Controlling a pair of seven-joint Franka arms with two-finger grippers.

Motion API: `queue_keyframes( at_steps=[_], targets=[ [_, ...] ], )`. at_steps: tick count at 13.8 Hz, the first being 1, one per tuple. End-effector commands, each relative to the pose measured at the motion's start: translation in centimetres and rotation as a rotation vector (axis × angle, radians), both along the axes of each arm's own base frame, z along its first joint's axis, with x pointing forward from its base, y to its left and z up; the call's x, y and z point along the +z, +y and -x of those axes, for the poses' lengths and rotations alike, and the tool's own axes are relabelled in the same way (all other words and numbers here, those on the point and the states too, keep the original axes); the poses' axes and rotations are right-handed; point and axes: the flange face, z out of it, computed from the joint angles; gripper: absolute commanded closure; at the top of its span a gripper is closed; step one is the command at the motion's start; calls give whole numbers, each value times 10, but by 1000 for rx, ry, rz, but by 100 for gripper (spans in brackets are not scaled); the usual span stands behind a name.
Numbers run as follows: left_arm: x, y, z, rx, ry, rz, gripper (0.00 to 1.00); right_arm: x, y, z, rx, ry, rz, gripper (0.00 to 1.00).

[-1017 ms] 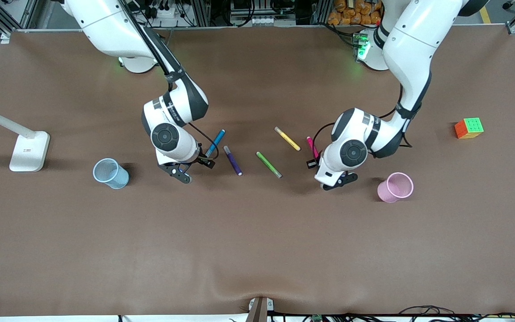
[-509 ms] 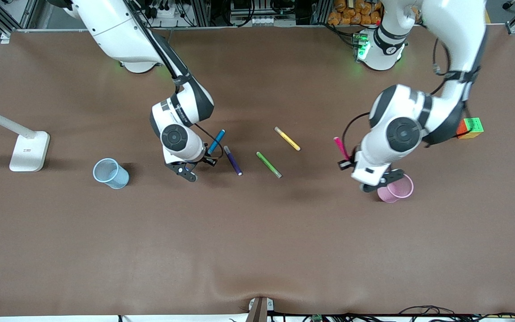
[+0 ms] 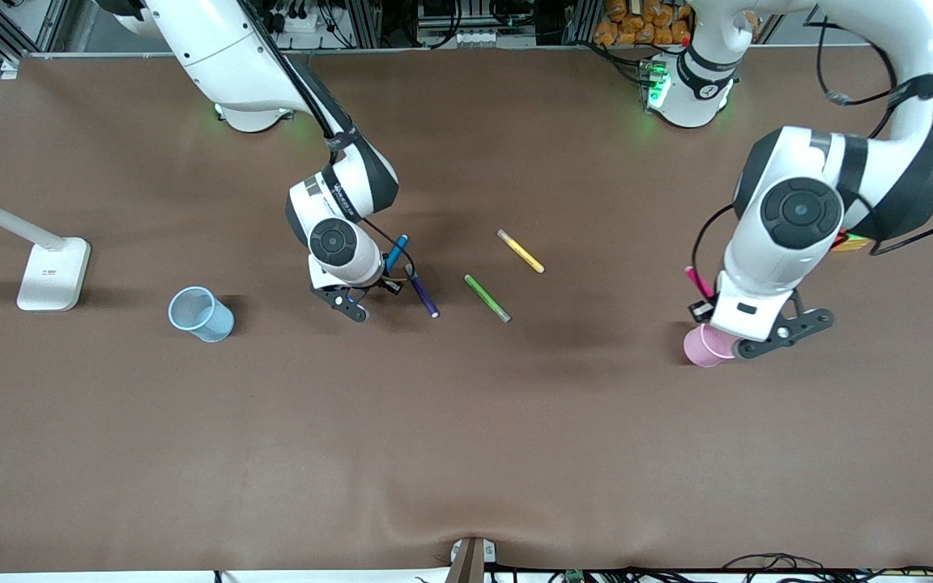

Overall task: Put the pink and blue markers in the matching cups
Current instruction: 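Lift the pink marker with the left gripper while the right gripper grasps the blue marker, then carry the pink marker over its cup while the right gripper carries the blue marker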

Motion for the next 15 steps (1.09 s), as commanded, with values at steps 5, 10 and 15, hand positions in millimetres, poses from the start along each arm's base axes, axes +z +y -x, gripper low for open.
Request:
queue_keyframes(
  at_steps=[5,10,15],
  targets=[
    [37,20,-15,-2,-105,-68,100,38,-21,-4,42,8,2,100],
    [33,43,-25,128,-198,-24,100,138,-52,-30,127,-101,-34,100],
    [-5,40,-21,184,-291,-96,100,217,-94,-52,387,-272,66,100]
  ],
)
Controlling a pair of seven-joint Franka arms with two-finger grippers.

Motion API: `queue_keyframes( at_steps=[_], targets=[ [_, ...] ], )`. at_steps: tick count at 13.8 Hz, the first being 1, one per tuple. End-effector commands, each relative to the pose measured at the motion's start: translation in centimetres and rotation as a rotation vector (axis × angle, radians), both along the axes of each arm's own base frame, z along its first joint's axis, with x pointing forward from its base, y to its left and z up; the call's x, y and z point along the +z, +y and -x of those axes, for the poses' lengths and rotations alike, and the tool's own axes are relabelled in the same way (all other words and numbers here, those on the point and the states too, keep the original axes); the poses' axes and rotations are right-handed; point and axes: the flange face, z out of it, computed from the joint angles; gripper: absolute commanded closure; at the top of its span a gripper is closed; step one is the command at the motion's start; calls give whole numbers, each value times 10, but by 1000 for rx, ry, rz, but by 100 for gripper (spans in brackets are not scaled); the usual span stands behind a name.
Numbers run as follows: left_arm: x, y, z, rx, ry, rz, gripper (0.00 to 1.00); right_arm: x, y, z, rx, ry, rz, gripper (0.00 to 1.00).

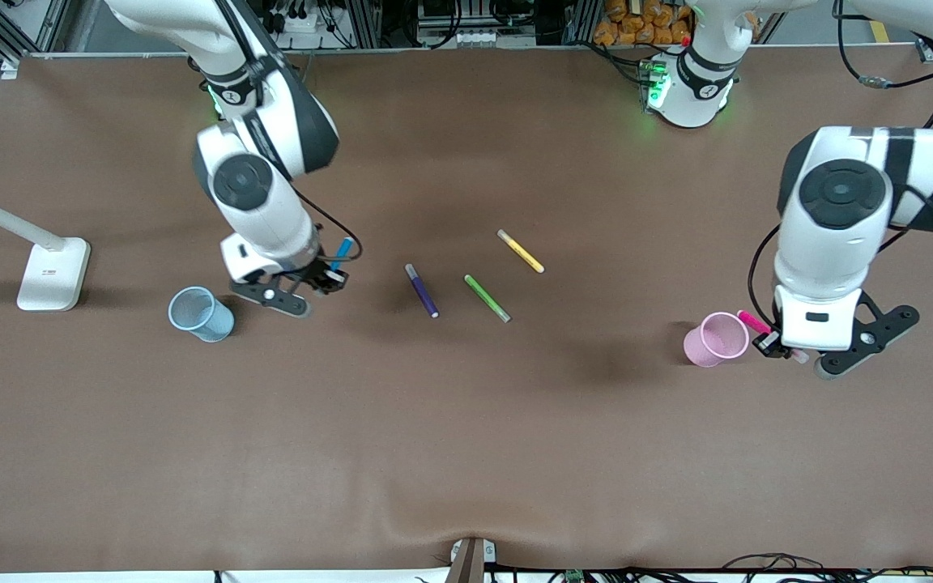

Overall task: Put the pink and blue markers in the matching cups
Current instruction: 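Carry the pink marker over its cup while the right gripper carries the blue marker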

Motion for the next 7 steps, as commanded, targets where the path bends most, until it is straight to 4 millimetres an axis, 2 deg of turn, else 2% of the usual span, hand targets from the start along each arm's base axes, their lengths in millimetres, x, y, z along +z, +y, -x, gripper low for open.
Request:
queue_keyframes(
  at_steps=[1,2,6,7],
  targets=[
    [-23,-5,6,10,-51,-17,100,18,-31,-9,135,-49,69,100],
    [-31,-6,9,6,-67,-41,100,20,-42,-15,173,-75,114,100],
    [-75,-12,17,24,-144,-159,100,28,-61,-29,334,-157,175,100],
    [-80,-14,18,25,-163,-169,100,30,-75,-35,351,-164,179,100]
  ],
)
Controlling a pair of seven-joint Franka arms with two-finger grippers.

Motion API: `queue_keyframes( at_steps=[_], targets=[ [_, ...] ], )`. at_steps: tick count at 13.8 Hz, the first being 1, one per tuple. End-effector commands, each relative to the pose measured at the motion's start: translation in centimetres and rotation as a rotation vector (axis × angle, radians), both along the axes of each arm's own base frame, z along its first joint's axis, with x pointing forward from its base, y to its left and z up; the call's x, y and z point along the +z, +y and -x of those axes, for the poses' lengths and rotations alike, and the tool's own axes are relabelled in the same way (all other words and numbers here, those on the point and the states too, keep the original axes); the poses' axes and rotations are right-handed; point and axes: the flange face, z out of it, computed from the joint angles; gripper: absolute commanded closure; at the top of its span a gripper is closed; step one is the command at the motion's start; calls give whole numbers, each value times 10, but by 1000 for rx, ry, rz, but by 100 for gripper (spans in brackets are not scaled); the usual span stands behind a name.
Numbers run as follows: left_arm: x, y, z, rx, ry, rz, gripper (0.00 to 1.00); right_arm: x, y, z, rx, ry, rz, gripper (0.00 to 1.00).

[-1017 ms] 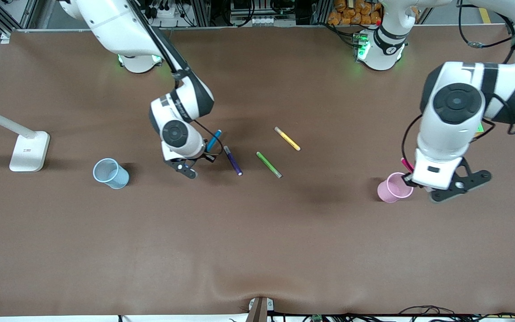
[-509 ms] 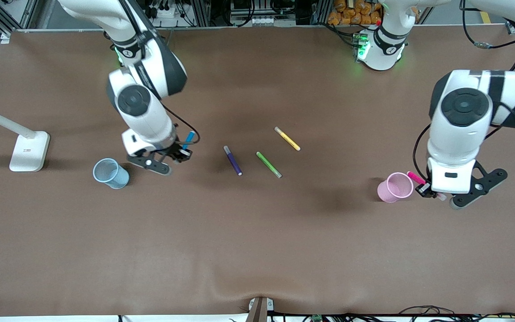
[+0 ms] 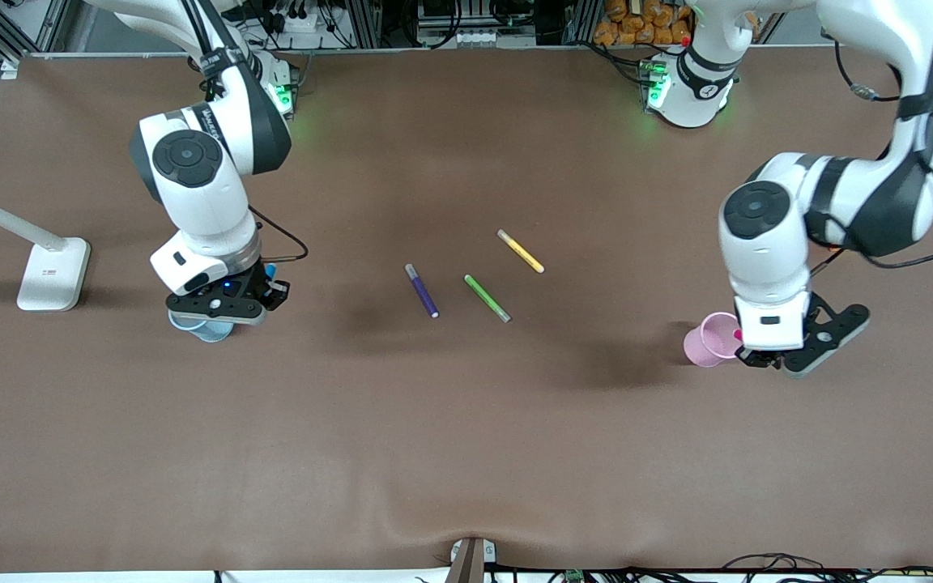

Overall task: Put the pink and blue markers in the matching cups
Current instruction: 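Carry the pink marker over its cup while the right gripper carries the blue marker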

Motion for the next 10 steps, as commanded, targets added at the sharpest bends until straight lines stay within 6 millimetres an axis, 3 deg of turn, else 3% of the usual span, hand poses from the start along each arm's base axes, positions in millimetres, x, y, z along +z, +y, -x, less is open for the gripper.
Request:
queue_keyframes(
  at_steps=[1,3,6,8,10],
  targets=[
    [-16,-6,3,6,-49,-23,100,5,-26,-8,89,-31,24,100],
    [-25,-16,6,15,-56,-16,100,0,-60,-19,140,-67,23,100],
    [-47,-17,14,38,-70,-37,100,-14,-80,-20,147,-88,19,100],
    [-67,-29,19,56,-71,-28,100,-21,-94,-20,160,-96,50,100],
    [-71,-29,20,58,-71,-29,100,-27,-120,-22,145,-113,62,100]
  ],
)
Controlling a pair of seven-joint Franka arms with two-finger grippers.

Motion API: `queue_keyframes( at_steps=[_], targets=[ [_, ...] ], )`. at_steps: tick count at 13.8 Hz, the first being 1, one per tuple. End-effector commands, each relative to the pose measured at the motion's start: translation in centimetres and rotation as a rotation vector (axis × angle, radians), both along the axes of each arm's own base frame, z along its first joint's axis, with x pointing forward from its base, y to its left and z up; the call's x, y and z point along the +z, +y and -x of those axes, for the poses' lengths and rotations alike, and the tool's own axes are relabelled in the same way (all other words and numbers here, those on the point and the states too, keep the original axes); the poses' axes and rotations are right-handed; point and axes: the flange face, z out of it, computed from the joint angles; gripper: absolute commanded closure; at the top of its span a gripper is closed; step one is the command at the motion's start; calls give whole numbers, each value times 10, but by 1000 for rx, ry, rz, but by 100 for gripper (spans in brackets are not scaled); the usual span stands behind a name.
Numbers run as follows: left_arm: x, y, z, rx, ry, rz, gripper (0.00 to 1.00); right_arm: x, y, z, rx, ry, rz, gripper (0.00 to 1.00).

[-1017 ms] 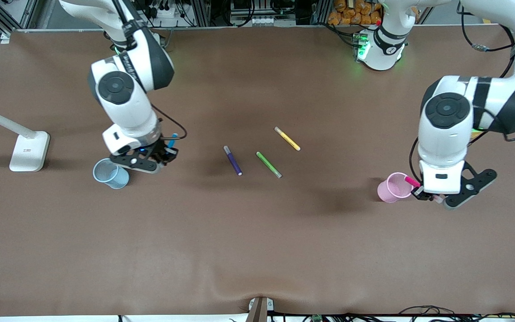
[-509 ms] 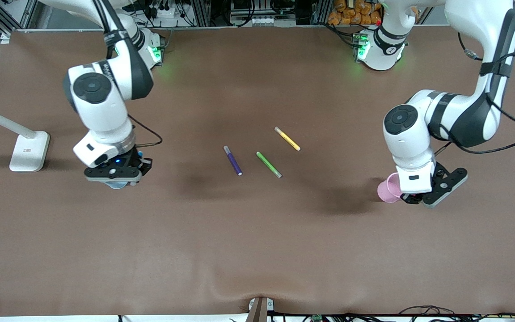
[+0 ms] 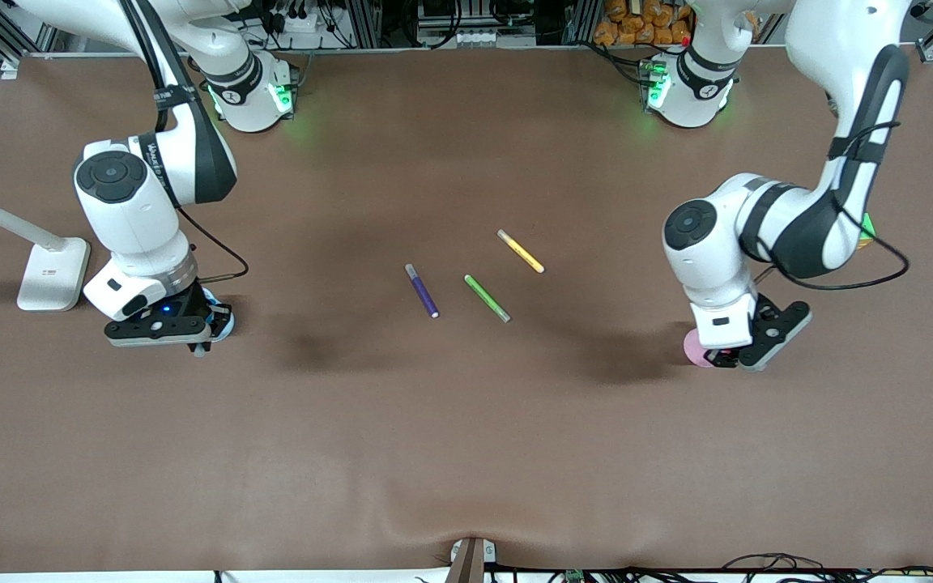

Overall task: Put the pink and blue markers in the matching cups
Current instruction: 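Carry the pink marker over its cup while the right gripper carries the blue marker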

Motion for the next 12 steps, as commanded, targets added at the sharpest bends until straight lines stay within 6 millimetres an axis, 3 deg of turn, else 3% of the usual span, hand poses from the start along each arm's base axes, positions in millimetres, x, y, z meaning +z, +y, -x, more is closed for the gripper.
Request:
queue_keyframes(
  at_steps=[1,5,8,9,10,11,12],
  targets=[
    [-7,-3,2,8,-24,-1,100,-7,-30,3,9,-24,17,100],
    [-14,-1,6,18,-16,-2,100,-38,-69,14,36,-76,-12,100],
    [-13,4,8,28,-13,-8,100,-51,-69,16,43,-76,-22,100],
    [-13,4,9,30,-11,-11,82,-57,-73,15,44,-92,-32,100],
    [-14,4,9,30,-9,-13,56,-67,-72,20,53,-93,-43,100],
    [-10,6,9,29,-8,-22,23,-71,-72,23,54,-98,-49,100],
    [-5,8,8,28,-7,-31,0,-75,-73,26,53,-89,-50,100]
  ],
)
